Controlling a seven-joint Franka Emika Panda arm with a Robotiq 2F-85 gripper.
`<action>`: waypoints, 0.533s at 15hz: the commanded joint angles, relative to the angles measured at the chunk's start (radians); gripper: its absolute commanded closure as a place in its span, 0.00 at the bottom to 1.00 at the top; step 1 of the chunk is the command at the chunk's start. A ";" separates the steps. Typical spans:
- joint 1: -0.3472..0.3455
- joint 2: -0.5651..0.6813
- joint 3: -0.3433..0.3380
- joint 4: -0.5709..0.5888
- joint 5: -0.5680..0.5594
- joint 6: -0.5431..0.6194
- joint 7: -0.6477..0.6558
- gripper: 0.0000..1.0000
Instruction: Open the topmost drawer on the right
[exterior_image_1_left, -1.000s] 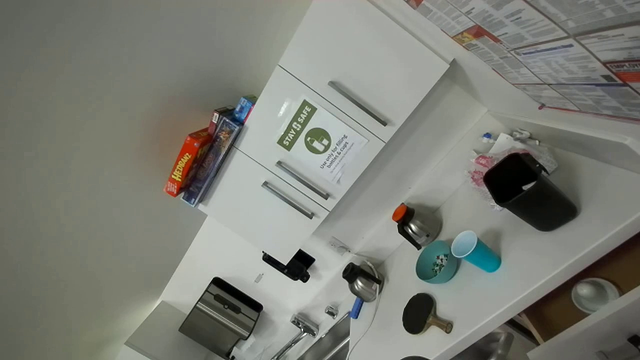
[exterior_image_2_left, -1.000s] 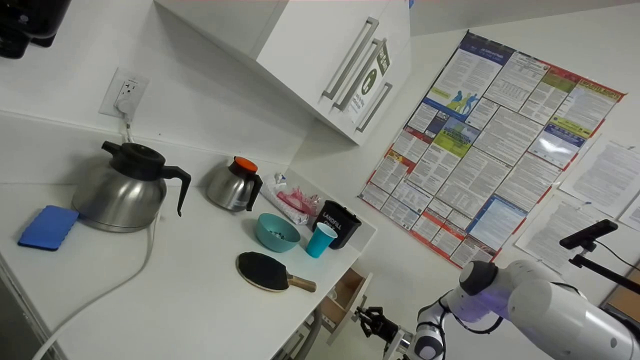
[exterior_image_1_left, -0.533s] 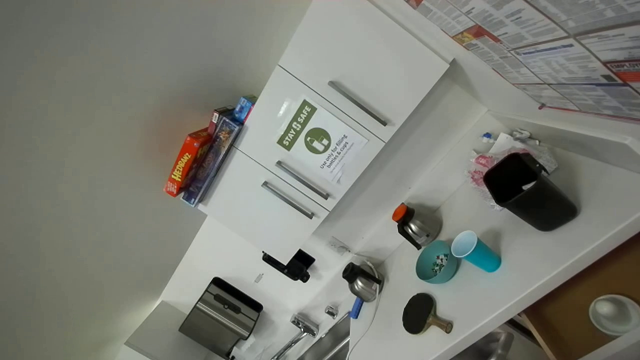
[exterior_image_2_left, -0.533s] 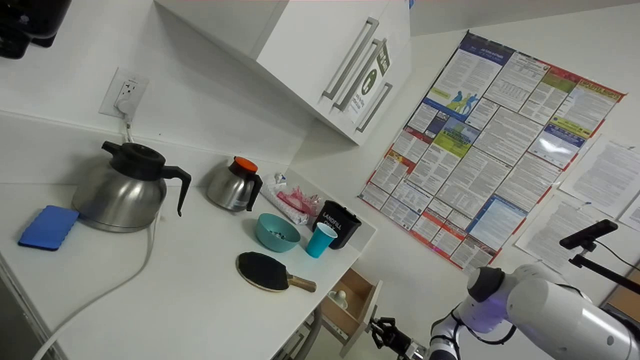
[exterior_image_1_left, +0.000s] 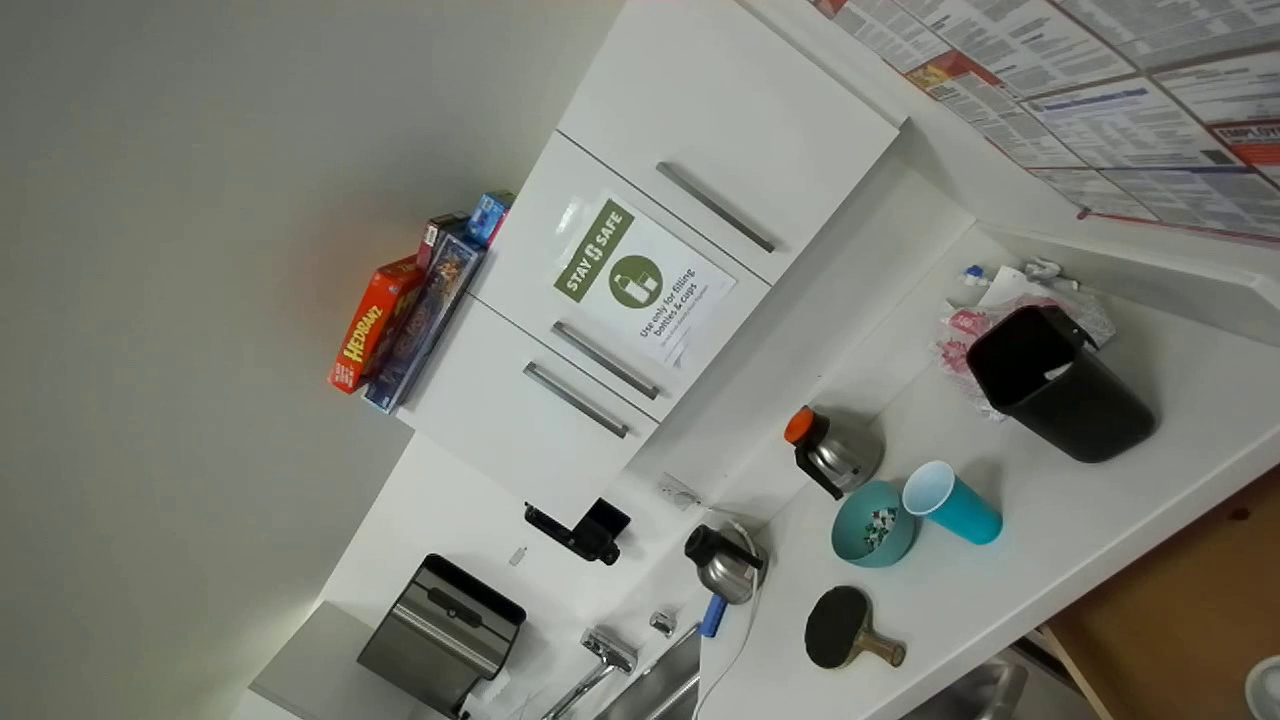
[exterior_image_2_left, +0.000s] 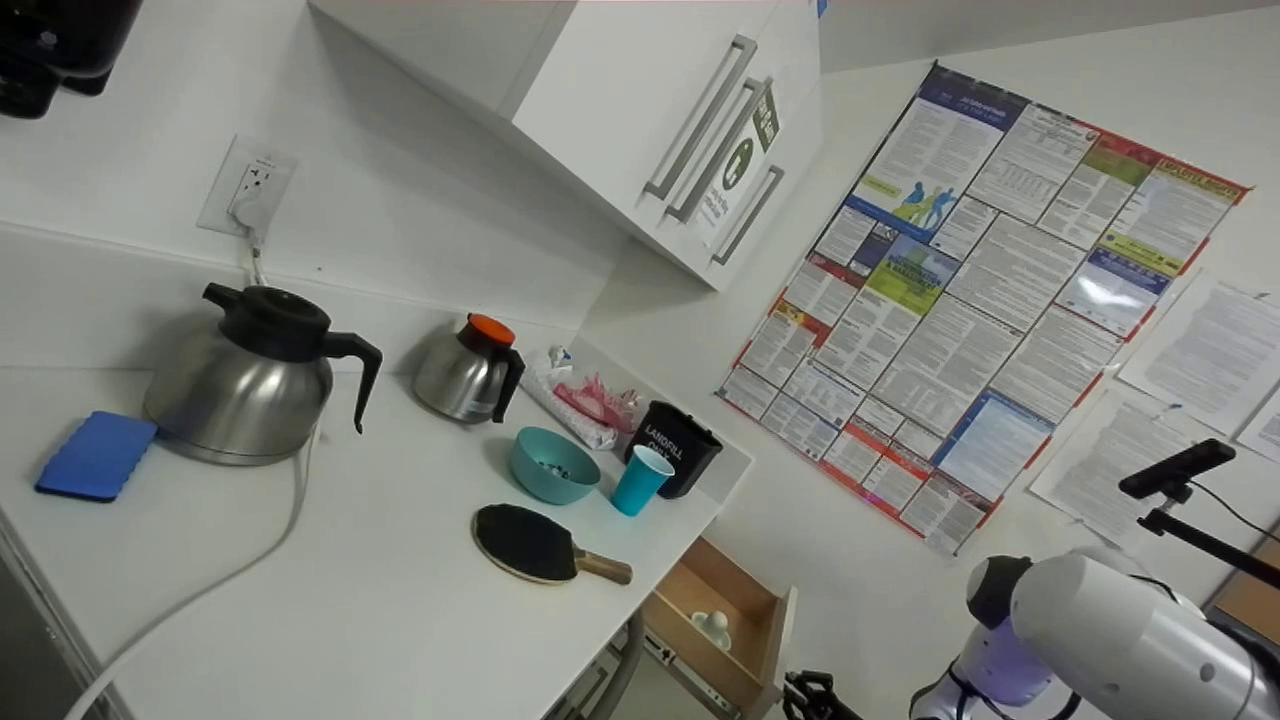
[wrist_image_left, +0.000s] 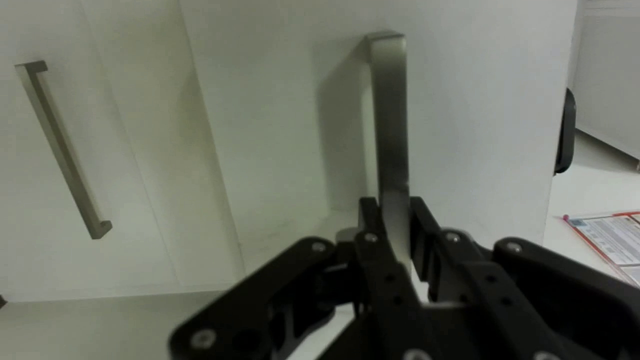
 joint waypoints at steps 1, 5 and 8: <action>-0.038 -0.001 -0.002 -0.020 0.036 0.026 0.012 0.96; -0.041 -0.004 -0.008 -0.020 0.014 0.014 -0.002 0.58; -0.018 -0.062 -0.035 -0.108 -0.011 0.004 -0.049 0.43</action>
